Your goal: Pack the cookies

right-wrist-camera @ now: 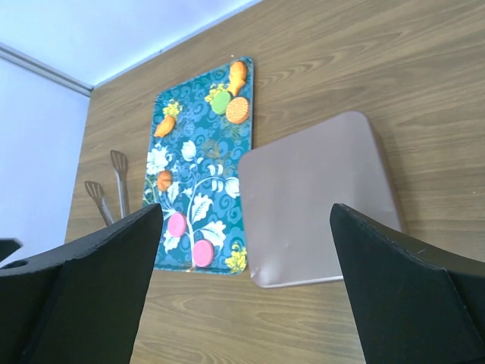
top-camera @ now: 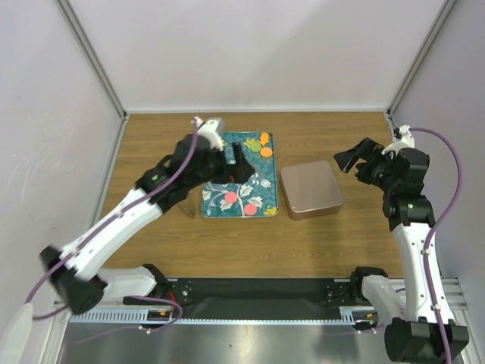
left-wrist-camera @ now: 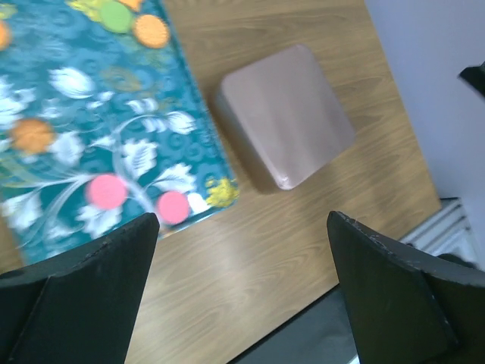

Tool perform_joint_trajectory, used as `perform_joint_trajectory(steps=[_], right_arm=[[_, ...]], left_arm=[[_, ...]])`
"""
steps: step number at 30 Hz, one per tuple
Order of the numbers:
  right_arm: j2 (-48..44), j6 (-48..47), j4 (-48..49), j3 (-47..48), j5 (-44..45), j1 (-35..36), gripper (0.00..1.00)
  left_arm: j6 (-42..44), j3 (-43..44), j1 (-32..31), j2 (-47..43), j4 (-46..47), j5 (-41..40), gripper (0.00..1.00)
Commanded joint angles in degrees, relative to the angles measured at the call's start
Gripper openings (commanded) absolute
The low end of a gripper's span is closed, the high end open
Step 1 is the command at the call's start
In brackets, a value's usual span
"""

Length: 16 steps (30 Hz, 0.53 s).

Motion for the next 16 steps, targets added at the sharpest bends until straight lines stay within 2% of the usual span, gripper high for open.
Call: perform_joint_trajectory(steps=[1, 8, 16], right_arm=[[-2.27, 1.07, -0.61, 0.51, 1.33, 1.21, 1.00], [-3.24, 0.11, -2.72, 2.18, 2.65, 2.62, 1.00], [-3.59, 0.37, -2.46, 2.53, 5.02, 2.62, 1.00]], left_arm=[[6.88, -5.98, 0.29, -9.59, -5.26, -7.50, 1.00], [10.41, -13.99, 1.88, -21.22, -6.85, -12.78, 1.00], [11.64, -17.07, 1.88, -23.78, -6.32, -13.84, 1.00]])
